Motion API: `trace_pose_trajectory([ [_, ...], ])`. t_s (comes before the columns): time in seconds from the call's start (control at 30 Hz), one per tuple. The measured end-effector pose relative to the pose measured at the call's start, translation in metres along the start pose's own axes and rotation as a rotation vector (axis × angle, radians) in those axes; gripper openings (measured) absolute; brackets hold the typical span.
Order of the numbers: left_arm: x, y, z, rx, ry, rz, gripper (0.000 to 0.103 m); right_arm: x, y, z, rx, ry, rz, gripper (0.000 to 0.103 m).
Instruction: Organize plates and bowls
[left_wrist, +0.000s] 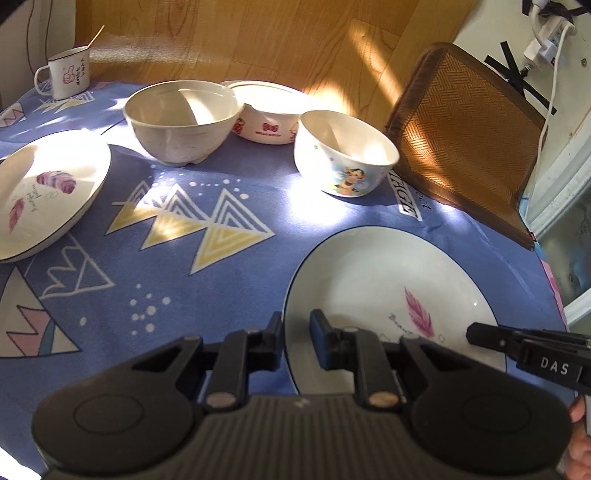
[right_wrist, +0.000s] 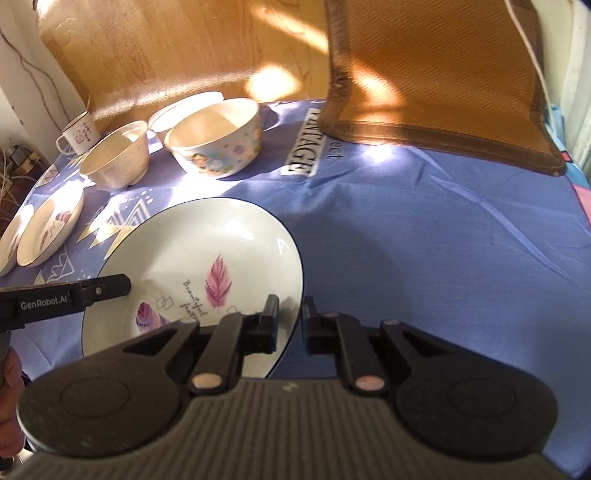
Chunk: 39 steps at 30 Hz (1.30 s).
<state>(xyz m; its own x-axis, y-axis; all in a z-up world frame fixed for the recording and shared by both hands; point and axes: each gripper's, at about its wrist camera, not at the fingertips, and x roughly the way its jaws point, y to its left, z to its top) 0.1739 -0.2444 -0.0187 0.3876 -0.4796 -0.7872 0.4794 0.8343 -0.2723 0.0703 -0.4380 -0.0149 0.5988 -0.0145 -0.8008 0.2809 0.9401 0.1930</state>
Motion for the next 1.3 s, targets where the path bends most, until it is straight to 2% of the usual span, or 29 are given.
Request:
trace_pose_trajectory([
  [0.17,-0.019,0.048,-0.001,-0.047,-0.026,0.040,0.016,0.014,0.043,0.003,-0.055,0.017,0.045,0.014],
  [0.23,-0.028,0.081,-0.003,-0.083,-0.036,0.066,0.016,0.022,0.063,0.004,-0.081,0.027,0.064,0.014],
  [0.4,-0.040,0.130,-0.011,-0.148,-0.046,0.118,0.016,0.049,0.118,0.005,-0.141,0.067,0.112,0.014],
  [0.43,-0.044,0.151,-0.013,-0.175,-0.049,0.135,0.016,0.054,0.127,0.006,-0.153,0.073,0.119,0.014],
  [0.57,-0.053,0.178,-0.012,-0.212,-0.068,0.170,0.016,0.068,0.161,0.011,-0.188,0.089,0.151,0.014],
  [0.8,-0.051,0.192,0.001,-0.236,-0.070,0.183,0.016,0.086,0.188,0.024,-0.207,0.094,0.145,0.015],
  [1.0,-0.037,0.200,0.028,-0.238,-0.073,0.203,0.017,0.095,0.199,0.037,-0.206,0.081,0.136,0.015],
  [1.3,-0.026,0.206,0.044,-0.227,-0.074,0.236,0.019,0.113,0.207,0.056,-0.199,0.073,0.109,0.016],
])
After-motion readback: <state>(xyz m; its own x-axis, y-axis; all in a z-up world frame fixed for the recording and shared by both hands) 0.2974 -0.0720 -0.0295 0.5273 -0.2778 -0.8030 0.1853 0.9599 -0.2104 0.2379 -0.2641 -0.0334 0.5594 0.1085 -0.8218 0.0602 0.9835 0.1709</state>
